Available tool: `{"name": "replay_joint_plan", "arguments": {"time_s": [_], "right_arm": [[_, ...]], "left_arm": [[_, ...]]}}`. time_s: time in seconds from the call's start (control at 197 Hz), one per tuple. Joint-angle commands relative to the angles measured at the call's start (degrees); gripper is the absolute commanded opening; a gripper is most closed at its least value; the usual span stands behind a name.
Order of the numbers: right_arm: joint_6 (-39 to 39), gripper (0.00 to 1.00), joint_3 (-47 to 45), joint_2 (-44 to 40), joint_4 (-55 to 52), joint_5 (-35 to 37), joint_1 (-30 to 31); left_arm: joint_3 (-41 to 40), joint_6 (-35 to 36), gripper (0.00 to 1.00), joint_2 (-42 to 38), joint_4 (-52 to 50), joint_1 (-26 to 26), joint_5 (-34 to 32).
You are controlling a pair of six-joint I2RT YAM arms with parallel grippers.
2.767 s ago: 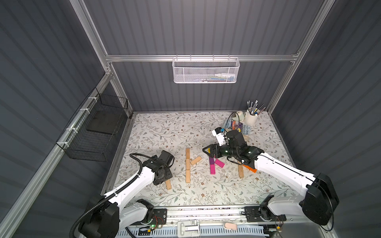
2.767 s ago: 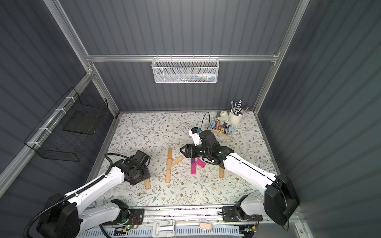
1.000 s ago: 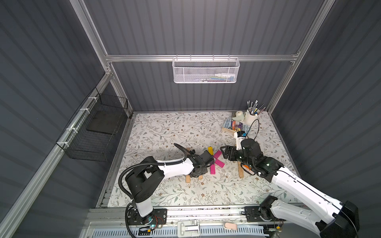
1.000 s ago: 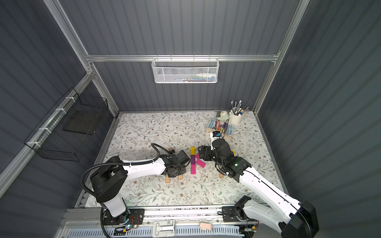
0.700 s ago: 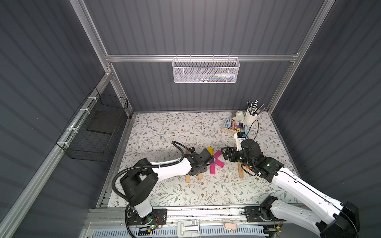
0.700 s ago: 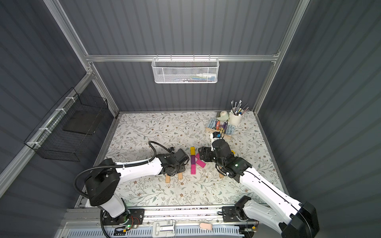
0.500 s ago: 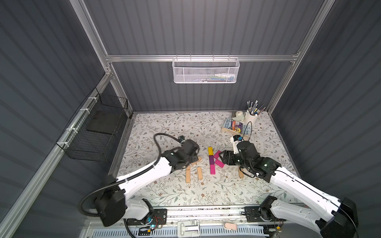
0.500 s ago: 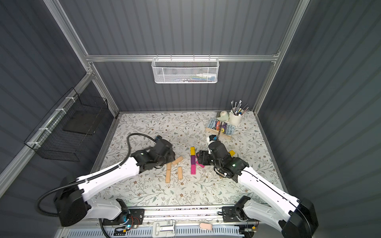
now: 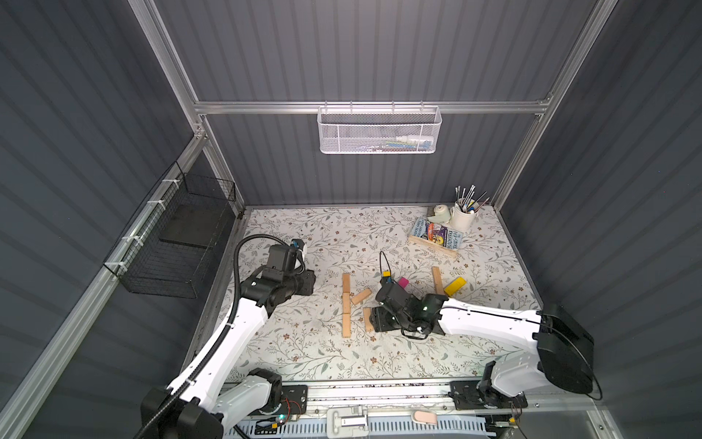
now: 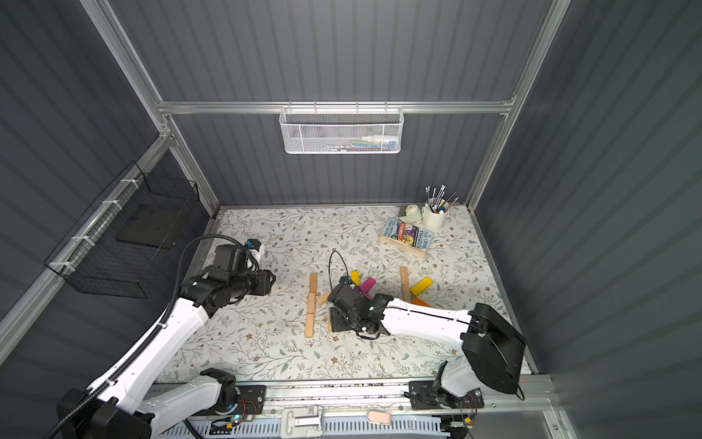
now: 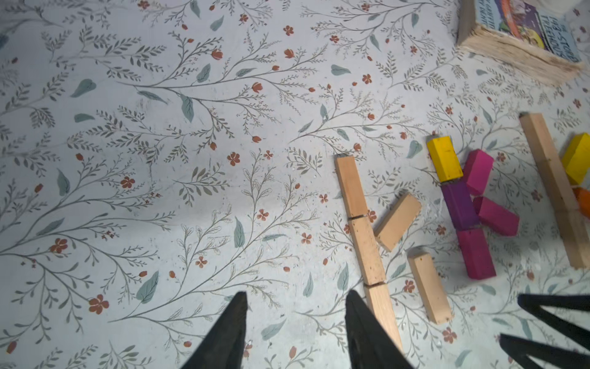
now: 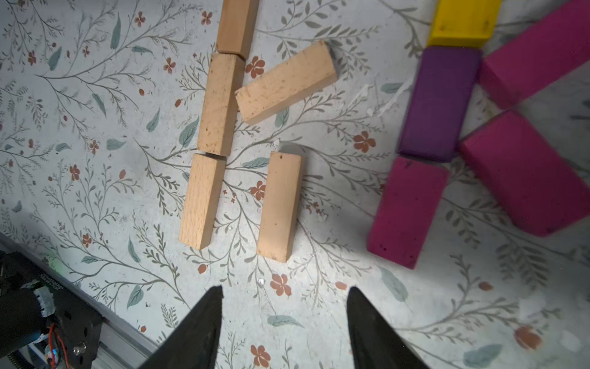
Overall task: Assemble the letter k with building blocks
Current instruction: Assemble the building block at the center of the board.
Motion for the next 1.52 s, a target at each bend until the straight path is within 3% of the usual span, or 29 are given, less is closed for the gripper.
{"name": "replay_joint_plan", "arguments": {"time_s": [0.0, 0.036, 0.147, 0.497, 0.634, 0.736, 0.908, 1.091, 1.268, 1.517], "right_arm": [[1.3, 0.58, 2.2, 3.5, 2.8, 2.3, 0.3], [1.2, 0.57, 2.5, 4.6, 3.6, 2.1, 0.3], [0.5, 0.53, 3.7, 8.1, 5.4, 1.7, 0.4], [-1.6, 0.43, 4.8, 14.6, 6.9, 1.7, 0.3], [-2.2, 0.4, 5.3, 16.0, 6.3, 2.3, 0.4], [-3.6, 0.33, 4.8, 16.1, 6.4, 2.5, 0.4], [-14.1, 0.25, 2.0, 13.5, 9.1, 0.7, 0.3], [-24.3, 0.25, 0.9, 11.1, 9.7, -4.2, -0.8], [-25.5, 0.25, 1.9, 11.6, 10.8, -6.1, -1.4], [-26.8, 0.26, 4.1, 14.4, 11.9, -8.0, -2.4]], "left_arm": [[-2.4, 10.7, 0.49, -5.4, -1.6, 0.2, 3.3], [-2.5, 11.7, 0.5, -6.4, -2.0, 0.2, 5.2], [-2.3, 17.4, 0.65, -7.6, -4.0, 0.2, 12.2], [-1.9, 19.8, 0.84, -8.2, -6.9, 0.2, 9.7], [-2.1, 19.7, 0.88, -9.0, -6.6, 0.2, 8.7], [-2.2, 19.6, 0.91, -9.4, -6.5, 0.2, 8.0], [-2.8, 20.2, 0.96, -10.4, -5.9, 0.2, 9.5], [-3.9, 21.2, 0.98, -12.0, -4.7, 0.2, 13.9], [-4.8, 22.0, 0.99, -15.0, -3.0, 0.2, 18.1], [-5.0, 22.0, 1.0, -15.5, -2.9, 0.2, 18.3]]}}
